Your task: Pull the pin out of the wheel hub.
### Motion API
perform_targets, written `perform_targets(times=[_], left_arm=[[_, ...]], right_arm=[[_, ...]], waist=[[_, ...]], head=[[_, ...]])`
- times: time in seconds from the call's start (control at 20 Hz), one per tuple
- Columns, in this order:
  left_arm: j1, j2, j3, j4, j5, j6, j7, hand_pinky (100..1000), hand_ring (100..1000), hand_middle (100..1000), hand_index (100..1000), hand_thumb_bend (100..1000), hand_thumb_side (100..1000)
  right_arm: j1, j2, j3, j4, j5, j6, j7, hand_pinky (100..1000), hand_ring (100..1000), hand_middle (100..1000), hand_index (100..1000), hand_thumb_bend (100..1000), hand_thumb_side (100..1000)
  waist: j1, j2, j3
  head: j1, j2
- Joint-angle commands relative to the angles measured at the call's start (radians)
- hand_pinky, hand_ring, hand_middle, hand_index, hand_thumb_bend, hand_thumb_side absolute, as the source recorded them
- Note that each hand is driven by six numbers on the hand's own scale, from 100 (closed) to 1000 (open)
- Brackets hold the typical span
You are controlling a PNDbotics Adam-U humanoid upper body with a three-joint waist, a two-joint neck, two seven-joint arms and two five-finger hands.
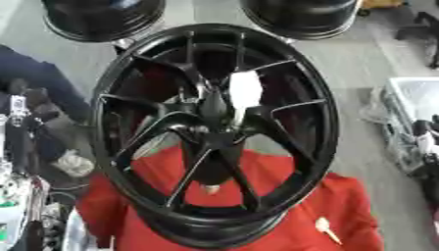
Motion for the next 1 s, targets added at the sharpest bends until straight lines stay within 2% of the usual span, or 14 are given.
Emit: perform_targets(times=[0.05, 0.3, 0.45, 0.65, 0.8, 1.0], left_arm=[[-0.001, 0.013, -0.001, -0.011, 0.0, -0.001, -0.009, 681, 825, 707, 671, 326, 783], [0.004, 0.016, -0.006, -0.009, -0.001, 0.0, -0.016, 681, 825, 707, 671, 326, 784], [0.006, 0.017, -0.01, -0.009, -0.002, 0.001, -0.019, 681, 826, 707, 671, 325, 784], [0.007, 0.02, -0.014, -0.009, -0.004, 0.001, -0.025, 682, 826, 708, 672, 324, 784], [0.008, 0.022, -0.018, -0.009, -0.005, 0.002, -0.029, 682, 827, 708, 672, 323, 785], [0.01, 0.025, -0.021, -0.009, -0.007, 0.002, -0.033, 682, 827, 708, 672, 322, 785]], right_arm=[[-0.04, -0.149, -0.009, -0.046, -0.001, -0.016, -0.007, 808, 799, 763, 843, 424, 416], [-0.152, -0.409, 0.043, -0.076, -0.012, -0.065, 0.048, 820, 821, 791, 865, 490, 423], [-0.224, -0.532, 0.083, -0.088, -0.02, -0.109, 0.118, 831, 851, 826, 898, 542, 425], [-0.316, -0.656, 0.149, -0.092, -0.056, -0.164, 0.26, 847, 890, 877, 936, 594, 402], [-0.393, -0.733, 0.222, -0.071, -0.111, -0.192, 0.412, 858, 907, 901, 953, 623, 387], [-0.495, -0.772, 0.302, -0.013, -0.196, -0.199, 0.599, 860, 911, 904, 954, 637, 373]], waist=[[-0.003, -0.025, 0.001], [-0.01, -0.032, 0.006], [-0.011, -0.034, 0.011], [-0.014, -0.036, 0.022], [-0.019, -0.038, 0.029], [-0.023, -0.04, 0.036]], head=[[-0.003, 0.006], [-0.007, 0.006], [-0.012, 0.006], [-0.019, 0.006], [-0.018, 0.006], [-0.025, 0.006]])
